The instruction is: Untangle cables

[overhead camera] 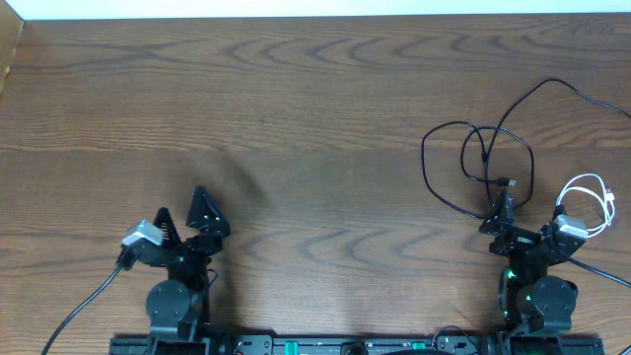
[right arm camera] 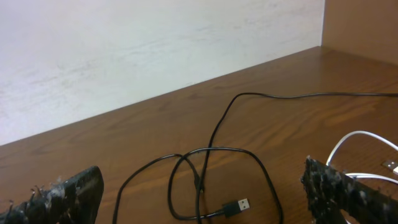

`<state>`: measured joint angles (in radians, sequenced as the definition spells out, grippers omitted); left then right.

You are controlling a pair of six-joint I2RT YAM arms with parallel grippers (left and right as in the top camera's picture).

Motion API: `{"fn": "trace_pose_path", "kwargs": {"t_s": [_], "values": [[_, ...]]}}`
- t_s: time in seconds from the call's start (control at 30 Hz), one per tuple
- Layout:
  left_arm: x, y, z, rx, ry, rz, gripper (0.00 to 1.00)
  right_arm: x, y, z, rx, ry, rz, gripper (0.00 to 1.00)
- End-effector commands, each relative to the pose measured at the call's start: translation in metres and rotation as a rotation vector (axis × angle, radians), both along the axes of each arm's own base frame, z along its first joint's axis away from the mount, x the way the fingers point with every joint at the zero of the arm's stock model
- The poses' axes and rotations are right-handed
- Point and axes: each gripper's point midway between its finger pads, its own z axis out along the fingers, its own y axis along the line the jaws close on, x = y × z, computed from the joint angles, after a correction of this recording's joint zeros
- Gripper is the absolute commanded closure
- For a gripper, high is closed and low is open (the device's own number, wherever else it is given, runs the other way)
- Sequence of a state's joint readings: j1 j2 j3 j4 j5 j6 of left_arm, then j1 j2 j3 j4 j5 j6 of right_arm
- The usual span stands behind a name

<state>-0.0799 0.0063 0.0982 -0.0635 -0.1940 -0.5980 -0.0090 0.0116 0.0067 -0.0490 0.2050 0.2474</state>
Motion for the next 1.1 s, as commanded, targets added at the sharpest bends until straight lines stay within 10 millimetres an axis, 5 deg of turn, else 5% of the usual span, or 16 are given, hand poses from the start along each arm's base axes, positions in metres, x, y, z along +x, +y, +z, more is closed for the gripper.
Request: {"fn": "trace_pose_path", "kwargs": {"t_s": [0.0, 0.27, 1.07], "values": [[0.003, -0.001, -0.015, 0.019, 0.020, 0.002, 0.02, 0.000, 0.002, 0.000, -0.009, 0.000, 0.008, 0.01], [0.005, -0.004, -0.041, 0.026, 0.079, -0.013, 0.02, 0.000, 0.002, 0.000, -0.009, 0.000, 0.008, 0.01], [0.006, -0.020, -0.044, 0.152, 0.106, -0.120, 0.02, 0.000, 0.002, 0.000, -0.009, 0.000, 0.008, 0.01]]}}
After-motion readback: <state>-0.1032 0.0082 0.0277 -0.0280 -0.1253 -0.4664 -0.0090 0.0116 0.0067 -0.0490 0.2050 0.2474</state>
